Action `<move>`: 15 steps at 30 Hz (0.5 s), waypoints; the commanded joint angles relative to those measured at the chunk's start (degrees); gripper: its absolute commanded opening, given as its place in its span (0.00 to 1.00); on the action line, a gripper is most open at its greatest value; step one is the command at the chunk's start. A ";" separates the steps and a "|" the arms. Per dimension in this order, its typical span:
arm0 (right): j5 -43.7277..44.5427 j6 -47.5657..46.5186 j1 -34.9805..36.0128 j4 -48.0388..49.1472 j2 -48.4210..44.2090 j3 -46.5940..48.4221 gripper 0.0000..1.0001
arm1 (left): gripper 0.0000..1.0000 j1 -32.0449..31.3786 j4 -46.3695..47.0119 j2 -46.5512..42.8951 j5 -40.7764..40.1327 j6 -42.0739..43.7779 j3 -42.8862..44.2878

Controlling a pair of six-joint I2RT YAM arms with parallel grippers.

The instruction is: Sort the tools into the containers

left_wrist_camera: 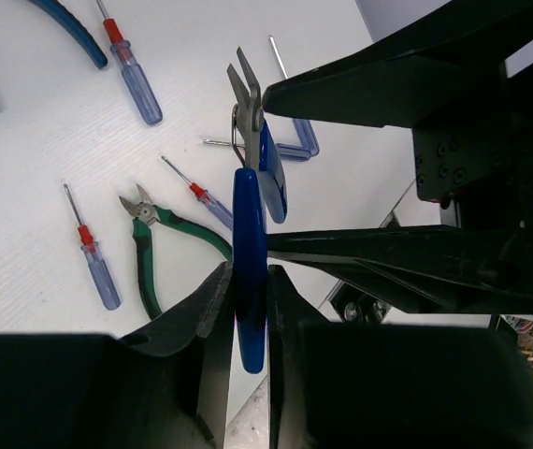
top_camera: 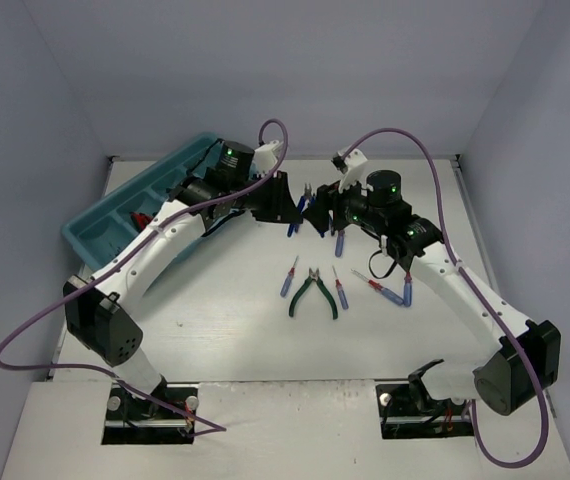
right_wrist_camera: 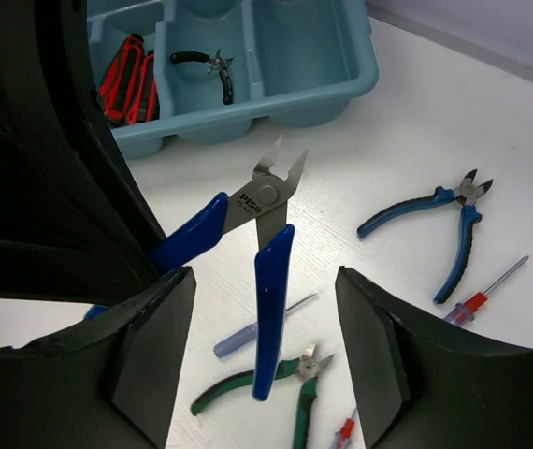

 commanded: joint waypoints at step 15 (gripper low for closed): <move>8.07 0.15 -7.86 -2.53 -9.88 -10.63 0.75 | 0.00 30.40 -2.13 10.19 -7.32 -0.90 5.18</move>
